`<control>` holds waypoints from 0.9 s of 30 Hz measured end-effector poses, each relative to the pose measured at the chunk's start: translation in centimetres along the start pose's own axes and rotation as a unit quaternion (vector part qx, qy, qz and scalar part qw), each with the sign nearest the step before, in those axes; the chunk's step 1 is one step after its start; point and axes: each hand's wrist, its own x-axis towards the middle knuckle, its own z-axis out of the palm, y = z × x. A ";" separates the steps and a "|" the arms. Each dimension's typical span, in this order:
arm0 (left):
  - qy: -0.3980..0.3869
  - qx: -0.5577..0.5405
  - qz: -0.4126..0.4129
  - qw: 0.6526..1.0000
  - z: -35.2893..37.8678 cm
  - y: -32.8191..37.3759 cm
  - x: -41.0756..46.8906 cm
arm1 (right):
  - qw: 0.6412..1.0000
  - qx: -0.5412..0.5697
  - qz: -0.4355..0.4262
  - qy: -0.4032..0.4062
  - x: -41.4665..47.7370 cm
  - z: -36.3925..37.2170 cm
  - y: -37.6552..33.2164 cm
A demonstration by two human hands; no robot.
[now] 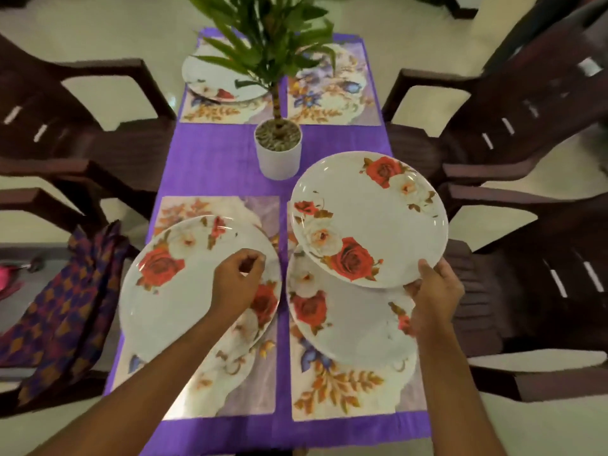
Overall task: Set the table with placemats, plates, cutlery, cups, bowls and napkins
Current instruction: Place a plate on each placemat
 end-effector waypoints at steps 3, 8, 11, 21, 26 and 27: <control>-0.050 0.030 0.033 0.998 4.9 2.1 4.2 | 0.999 0.035 -0.005 0.010 4.8 3.5 -1.4; -0.109 0.073 0.086 0.988 12.5 6.0 12.9 | 0.999 0.029 -0.024 0.027 14.6 11.3 -3.5; -0.104 0.157 0.138 0.972 16.3 6.8 18.1 | 0.999 0.029 -0.029 0.022 19.9 15.9 -3.7; -0.035 0.362 0.215 0.906 22.7 8.0 32.1 | 0.996 0.086 0.012 -0.013 32.3 27.5 -4.6; -0.005 0.376 0.226 0.898 24.1 7.3 34.4 | 0.997 0.071 0.026 -0.029 35.4 31.4 -4.2; -0.001 0.381 0.226 0.897 24.3 7.2 34.4 | 0.997 0.067 0.024 -0.034 35.8 32.1 -4.1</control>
